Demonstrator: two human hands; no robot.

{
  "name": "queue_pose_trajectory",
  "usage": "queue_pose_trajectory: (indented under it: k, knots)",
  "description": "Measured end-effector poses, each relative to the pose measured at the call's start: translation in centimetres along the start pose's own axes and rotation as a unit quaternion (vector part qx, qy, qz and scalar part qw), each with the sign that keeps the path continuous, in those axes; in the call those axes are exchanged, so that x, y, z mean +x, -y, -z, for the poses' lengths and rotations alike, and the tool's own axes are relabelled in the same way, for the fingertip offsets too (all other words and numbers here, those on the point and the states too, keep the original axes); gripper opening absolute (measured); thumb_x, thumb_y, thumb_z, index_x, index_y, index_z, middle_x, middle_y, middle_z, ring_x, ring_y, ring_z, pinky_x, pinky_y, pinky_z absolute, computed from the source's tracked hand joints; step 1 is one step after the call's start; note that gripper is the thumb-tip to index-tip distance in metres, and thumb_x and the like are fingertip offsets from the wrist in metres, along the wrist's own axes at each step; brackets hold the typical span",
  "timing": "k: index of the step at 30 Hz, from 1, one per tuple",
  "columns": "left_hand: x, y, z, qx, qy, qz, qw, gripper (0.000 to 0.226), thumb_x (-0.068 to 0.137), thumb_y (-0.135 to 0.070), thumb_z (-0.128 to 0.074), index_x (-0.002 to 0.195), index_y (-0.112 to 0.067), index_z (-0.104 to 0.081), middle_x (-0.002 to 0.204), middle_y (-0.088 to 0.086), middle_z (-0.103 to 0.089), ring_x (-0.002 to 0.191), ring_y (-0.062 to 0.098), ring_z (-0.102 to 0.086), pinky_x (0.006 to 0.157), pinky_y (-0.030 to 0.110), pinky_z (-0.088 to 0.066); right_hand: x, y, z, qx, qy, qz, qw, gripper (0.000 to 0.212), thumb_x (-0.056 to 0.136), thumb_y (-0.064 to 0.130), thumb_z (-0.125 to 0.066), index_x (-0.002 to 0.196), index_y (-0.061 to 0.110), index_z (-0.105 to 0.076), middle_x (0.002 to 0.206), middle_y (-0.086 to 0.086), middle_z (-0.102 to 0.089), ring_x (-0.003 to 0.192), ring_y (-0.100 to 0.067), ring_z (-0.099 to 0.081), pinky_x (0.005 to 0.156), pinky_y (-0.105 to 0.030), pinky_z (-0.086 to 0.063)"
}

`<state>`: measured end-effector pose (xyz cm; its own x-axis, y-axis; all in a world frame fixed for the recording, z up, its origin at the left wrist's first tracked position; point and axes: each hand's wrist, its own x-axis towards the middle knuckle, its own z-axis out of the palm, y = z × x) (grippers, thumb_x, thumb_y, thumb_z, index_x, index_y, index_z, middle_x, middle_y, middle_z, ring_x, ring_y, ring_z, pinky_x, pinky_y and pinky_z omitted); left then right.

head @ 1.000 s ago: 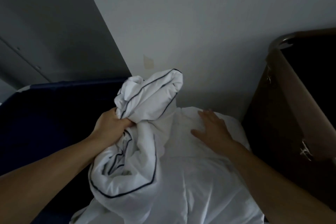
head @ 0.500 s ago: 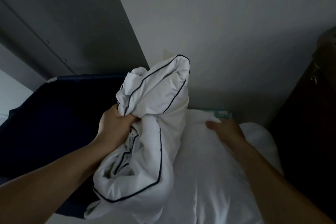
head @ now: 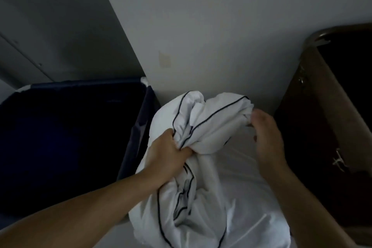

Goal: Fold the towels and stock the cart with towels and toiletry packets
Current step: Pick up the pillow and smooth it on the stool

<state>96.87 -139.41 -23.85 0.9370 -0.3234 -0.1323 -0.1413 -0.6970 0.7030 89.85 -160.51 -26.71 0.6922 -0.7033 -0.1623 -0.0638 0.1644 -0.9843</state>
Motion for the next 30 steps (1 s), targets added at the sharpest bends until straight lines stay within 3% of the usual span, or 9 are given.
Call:
queue_pose_trajectory:
  k: [3, 6, 9, 12, 17, 19, 22, 25, 30]
  knots:
    - [-0.5, -1.0, -5.1, 0.036, 0.063, -0.004, 0.997, 0.043, 0.072, -0.054, -0.075, 0.091, -0.028, -0.047, 0.094, -0.008, -0.059, 0.085, 0.012, -0.058, 0.072, 0.033, -0.050, -2.7, 2.2, 1.2, -0.080, 0.039, 0.098, 0.991, 0.038, 0.083, 0.049, -0.067, 0.117, 0.035, -0.059, 0.110, 0.027, -0.059, 0.103, 0.015, -0.054, 0.087, -0.006, -0.042]
    - [-1.6, -1.9, -10.8, 0.117, 0.122, -0.012, 0.985, 0.051, 0.074, -0.058, -0.066, 0.108, -0.027, -0.045, 0.112, -0.006, -0.049, 0.106, 0.019, -0.052, 0.079, 0.031, -0.044, -3.3, 2.1, 1.2, -0.264, 0.122, 0.132, 0.947, 0.028, 0.092, 0.034, -0.068, 0.114, 0.019, -0.059, 0.113, 0.004, -0.056, 0.110, 0.000, -0.051, 0.097, -0.025, -0.040]
    - [-3.4, -2.2, -14.6, 0.166, 0.193, -0.108, 0.961, 0.075, 0.085, -0.055, -0.055, 0.150, -0.030, -0.025, 0.146, 0.000, -0.029, 0.138, 0.022, -0.027, 0.112, 0.035, -0.030, -3.1, 0.9, 0.8, -0.418, 0.171, -0.014, 0.892, 0.086, 0.082, 0.071, -0.056, 0.154, 0.038, -0.022, 0.163, -0.010, -0.013, 0.151, -0.025, -0.013, 0.119, -0.051, -0.021]
    - [-5.7, -2.1, -15.3, 0.114, 0.268, -0.142, 0.946, 0.085, 0.086, -0.055, -0.058, 0.155, -0.032, -0.013, 0.151, -0.004, -0.018, 0.141, 0.022, -0.019, 0.117, 0.038, -0.025, -1.0, -0.5, -0.1, -0.538, 0.160, -0.057, 0.826, 0.108, 0.064, 0.089, -0.052, 0.150, 0.048, -0.001, 0.162, -0.019, 0.019, 0.150, -0.039, 0.013, 0.111, -0.070, -0.015]
    - [-5.7, -1.2, -10.7, -0.015, 0.488, -0.214, 0.846, 0.082, 0.095, -0.034, -0.059, 0.159, -0.027, -0.009, 0.155, -0.007, -0.031, 0.139, 0.004, -0.035, 0.113, 0.026, -0.035, 0.7, -4.3, 0.2, -0.591, 0.085, -0.074, 0.799, 0.098, 0.062, 0.071, -0.070, 0.141, 0.044, -0.019, 0.160, -0.012, 0.000, 0.143, -0.044, -0.010, 0.104, -0.069, -0.027]
    - [-2.9, 0.2, -7.4, 0.030, 0.421, -0.300, 0.855, 0.060, 0.094, -0.034, -0.052, 0.151, -0.031, -0.033, 0.144, -0.010, -0.050, 0.129, -0.005, -0.042, 0.108, 0.019, -0.038, 1.1, -5.4, 0.7, -0.600, 0.054, -0.071, 0.795, 0.085, 0.064, 0.067, -0.071, 0.132, 0.041, -0.028, 0.151, -0.007, -0.022, 0.135, -0.039, -0.028, 0.098, -0.063, -0.035]
    - [3.6, 3.7, -4.1, 0.266, 0.176, -0.433, 0.843, 0.089, 0.084, -0.065, -0.051, 0.156, -0.032, -0.010, 0.165, -0.007, 0.000, 0.150, 0.008, 0.010, 0.125, 0.038, -0.011, 1.4, -6.0, 1.0, -0.622, 0.031, -0.076, 0.779, 0.076, 0.070, 0.063, -0.072, 0.131, 0.039, -0.033, 0.145, -0.004, -0.034, 0.129, -0.037, -0.036, 0.095, -0.062, -0.037]
    - [7.9, 5.6, -5.4, 0.400, 0.202, -0.376, 0.811, 0.131, 0.061, -0.097, -0.041, 0.148, -0.030, 0.031, 0.153, -0.003, 0.044, 0.141, 0.025, 0.041, 0.119, 0.055, 0.012, 0.7, -6.1, 0.7, -0.650, 0.015, -0.082, 0.755, 0.081, 0.082, 0.053, -0.068, 0.147, 0.040, -0.022, 0.161, -0.009, -0.010, 0.143, -0.044, -0.014, 0.104, -0.069, -0.025]
    - [8.1, 6.3, -11.4, 0.418, 0.221, -0.385, 0.792, 0.139, 0.052, -0.105, -0.019, 0.141, -0.019, 0.043, 0.150, 0.012, 0.048, 0.137, 0.037, 0.044, 0.110, 0.068, 0.014, -4.5, -8.7, -0.1, -0.733, -0.017, -0.052, 0.678, 0.080, 0.098, 0.043, -0.046, 0.157, 0.026, 0.004, 0.162, -0.016, 0.023, 0.148, -0.047, 0.013, 0.109, -0.072, -0.015]
